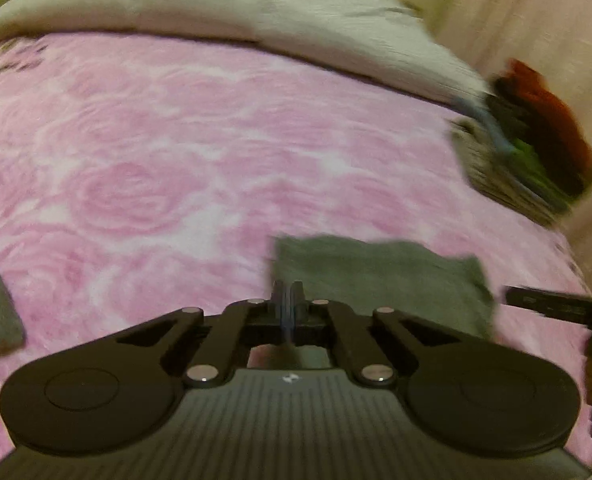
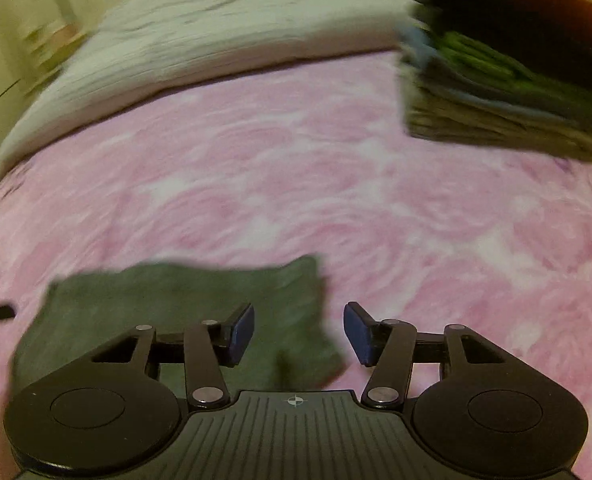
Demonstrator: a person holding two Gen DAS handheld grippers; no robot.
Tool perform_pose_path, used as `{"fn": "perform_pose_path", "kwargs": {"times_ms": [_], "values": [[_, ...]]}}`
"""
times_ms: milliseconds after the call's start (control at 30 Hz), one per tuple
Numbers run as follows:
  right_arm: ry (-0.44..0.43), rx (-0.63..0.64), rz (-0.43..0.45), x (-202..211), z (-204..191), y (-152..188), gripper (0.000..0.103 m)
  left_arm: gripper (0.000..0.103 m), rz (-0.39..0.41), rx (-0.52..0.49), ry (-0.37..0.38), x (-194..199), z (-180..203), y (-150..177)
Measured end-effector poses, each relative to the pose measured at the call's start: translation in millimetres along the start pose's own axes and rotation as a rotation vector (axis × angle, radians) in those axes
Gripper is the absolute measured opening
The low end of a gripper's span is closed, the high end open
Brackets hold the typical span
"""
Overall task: Fold clothes
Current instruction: 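Lay the folded shorts flat and open both grippers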
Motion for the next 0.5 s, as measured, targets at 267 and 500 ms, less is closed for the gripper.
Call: {"fn": "perform_pose_path", "kwargs": {"times_ms": [267, 500], "values": [[-0.036, 0.134, -0.149, -30.6, -43.6, 75.0, 0.054, 0.001, -0.056, -0.102, -0.023, -5.6, 25.9, 30.8], [-0.039, 0.108, -0.127, -1.6, -35.8, 56.4, 0.054, 0.000, -0.080, -0.113, -0.085, -2.0, 29.3, 38.2]]}}
Point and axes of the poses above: each gripper's, at about its wrist camera, not at the fingertips, and x roughly against the way its jaws point, z to its right, y to its underside, the point moved 6 cm from there along -x, roughly the way its jaws point, and after that the axes turned 7 degrees about z, right-handed, at the moved point
